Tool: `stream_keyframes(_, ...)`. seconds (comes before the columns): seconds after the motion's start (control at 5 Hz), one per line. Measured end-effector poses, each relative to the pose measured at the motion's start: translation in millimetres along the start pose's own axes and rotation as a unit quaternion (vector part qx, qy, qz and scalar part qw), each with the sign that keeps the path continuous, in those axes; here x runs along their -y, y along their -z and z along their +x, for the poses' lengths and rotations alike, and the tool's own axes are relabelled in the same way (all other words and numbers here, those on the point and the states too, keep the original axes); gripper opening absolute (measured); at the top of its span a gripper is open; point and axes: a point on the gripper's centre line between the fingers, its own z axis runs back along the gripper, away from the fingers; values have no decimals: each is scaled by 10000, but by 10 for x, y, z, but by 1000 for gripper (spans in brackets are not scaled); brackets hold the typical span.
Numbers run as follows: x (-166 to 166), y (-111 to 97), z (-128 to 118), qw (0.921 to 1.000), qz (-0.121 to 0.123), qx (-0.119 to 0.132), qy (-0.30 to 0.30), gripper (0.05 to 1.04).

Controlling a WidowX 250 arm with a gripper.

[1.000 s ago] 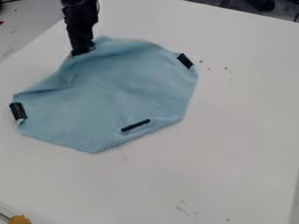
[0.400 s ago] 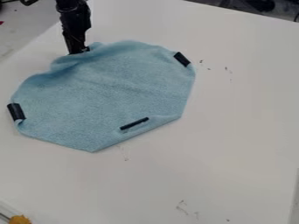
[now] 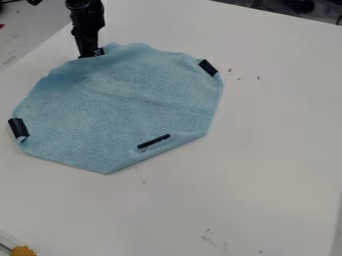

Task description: Unfold the cloth from the center to top left

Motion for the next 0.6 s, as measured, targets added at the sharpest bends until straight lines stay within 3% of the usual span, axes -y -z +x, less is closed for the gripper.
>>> stream_keyframes(0.2,9,14,-6,9998,137,-128,-27,522)
stream_keyframes(0.4,66,-313,81,9990,387,-189,-85,816)
stream_keyframes(0.6,322,-721,239,9969,655,-320,-283,1000)
